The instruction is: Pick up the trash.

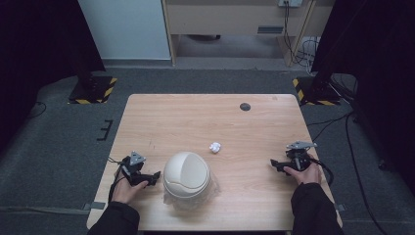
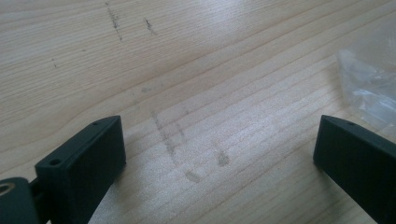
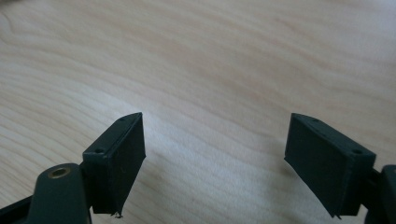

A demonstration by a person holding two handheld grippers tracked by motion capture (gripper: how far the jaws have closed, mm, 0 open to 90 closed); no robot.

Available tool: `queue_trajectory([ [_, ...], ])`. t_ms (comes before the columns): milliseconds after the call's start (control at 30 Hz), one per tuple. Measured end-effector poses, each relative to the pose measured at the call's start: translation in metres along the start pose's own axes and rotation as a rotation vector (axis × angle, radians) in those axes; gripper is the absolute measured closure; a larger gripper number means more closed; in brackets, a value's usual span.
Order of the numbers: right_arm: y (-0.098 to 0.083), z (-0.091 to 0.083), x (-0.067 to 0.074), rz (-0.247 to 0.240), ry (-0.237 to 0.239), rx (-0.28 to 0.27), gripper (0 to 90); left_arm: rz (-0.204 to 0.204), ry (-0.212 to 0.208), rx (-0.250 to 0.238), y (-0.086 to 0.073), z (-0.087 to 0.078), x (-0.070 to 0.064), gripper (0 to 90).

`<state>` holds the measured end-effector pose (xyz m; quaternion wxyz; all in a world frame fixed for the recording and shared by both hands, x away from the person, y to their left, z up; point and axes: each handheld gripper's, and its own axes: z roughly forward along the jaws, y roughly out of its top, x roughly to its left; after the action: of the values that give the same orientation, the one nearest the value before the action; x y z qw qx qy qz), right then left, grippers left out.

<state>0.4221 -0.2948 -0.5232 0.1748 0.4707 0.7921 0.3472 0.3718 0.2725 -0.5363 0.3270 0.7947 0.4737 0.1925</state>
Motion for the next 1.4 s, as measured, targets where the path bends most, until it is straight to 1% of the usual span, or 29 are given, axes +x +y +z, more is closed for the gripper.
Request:
queue_trajectory([
  [33, 0.0, 0.0, 0.0, 0.0, 0.0, 0.0, 20.5, 0.0, 0.0, 0.0, 0.0, 0.0, 0.0, 1.2],
  [67, 0.004, -0.004, 0.001, 0.002, 0.005, -0.043, 20.7, 0.002, -0.004, 0.002, 0.0, 0.0, 0.0, 0.8],
  [100, 0.006, -0.007, 0.001, 0.004, 0.01, -0.064, 20.7, 0.003, -0.003, 0.002, 0.0, 0.0, 0.0, 0.5],
  [133, 0.006, -0.007, 0.001, 0.004, 0.01, -0.064, 20.7, 0.003, -0.003, 0.002, 0.0, 0.0, 0.0, 0.5],
  [167, 0.009, -0.011, 0.002, 0.008, 0.017, -0.106, 20.6, 0.003, -0.003, 0.003, 0.0, 0.0, 0.0, 0.5],
  [233, 0.013, -0.016, 0.002, 0.017, 0.024, -0.14, 20.6, 0.001, -0.001, 0.002, 0.0, 0.0, -0.001, 0.4],
  [400, 0.02, -0.027, 0.005, 0.029, 0.04, -0.203, 20.3, 0.0, 0.0, 0.003, 0.0, 0.0, -0.001, 0.3],
  [467, 0.021, -0.028, 0.005, 0.03, 0.041, -0.211, 20.2, 0.0, 0.001, 0.003, 0.0, 0.0, -0.001, 0.1],
  [633, 0.03, -0.04, 0.01, 0.02, 0.049, -0.253, 19.7, -0.001, 0.002, 0.005, 0.0, 0.001, -0.001, 0.0],
  [767, 0.038, -0.05, 0.013, 0.017, 0.06, -0.301, 19.2, 0.0, 0.004, 0.008, 0.0, 0.001, -0.002, 0.0],
  [800, 0.038, -0.05, 0.013, 0.017, 0.06, -0.301, 19.2, 0.0, 0.004, 0.008, 0.0, 0.001, -0.002, 0.0],
  [833, 0.042, -0.054, 0.016, 0.02, 0.07, -0.323, 18.1, 0.0, 0.004, 0.008, 0.0, 0.001, -0.002, 0.0],
  [867, 0.042, -0.054, 0.016, 0.02, 0.07, -0.323, 18.1, 0.0, 0.004, 0.008, 0.0, 0.001, -0.002, 0.0],
  [900, 0.045, -0.056, 0.018, 0.017, 0.075, -0.335, 18.1, 0.0, 0.004, 0.008, 0.0, 0.001, -0.002, 0.0],
  [933, 0.05, -0.059, 0.023, 0.011, 0.089, -0.359, 17.9, 0.0, 0.005, 0.008, 0.0, 0.001, -0.002, 0.0],
  [1067, 0.059, -0.066, 0.031, -0.02, 0.11, -0.383, 17.5, -0.001, 0.005, 0.008, 0.0, 0.001, -0.002, 0.0],
  [1100, 0.059, -0.066, 0.031, -0.02, 0.11, -0.383, 17.5, -0.001, 0.005, 0.008, 0.0, 0.001, -0.002, 0.0],
  [1133, 0.063, -0.07, 0.035, -0.028, 0.123, -0.402, 17.4, -0.001, 0.006, 0.008, 0.0, 0.001, -0.002, 0.0],
  [1200, 0.067, -0.073, 0.038, -0.038, 0.134, -0.417, 17.2, -0.002, 0.006, 0.008, 0.0, 0.001, -0.002, 0.0],
  [1400, 0.079, -0.08, 0.05, -0.067, 0.167, -0.451, 16.4, -0.003, 0.007, 0.008, 0.0, 0.001, -0.002, 0.0],
])
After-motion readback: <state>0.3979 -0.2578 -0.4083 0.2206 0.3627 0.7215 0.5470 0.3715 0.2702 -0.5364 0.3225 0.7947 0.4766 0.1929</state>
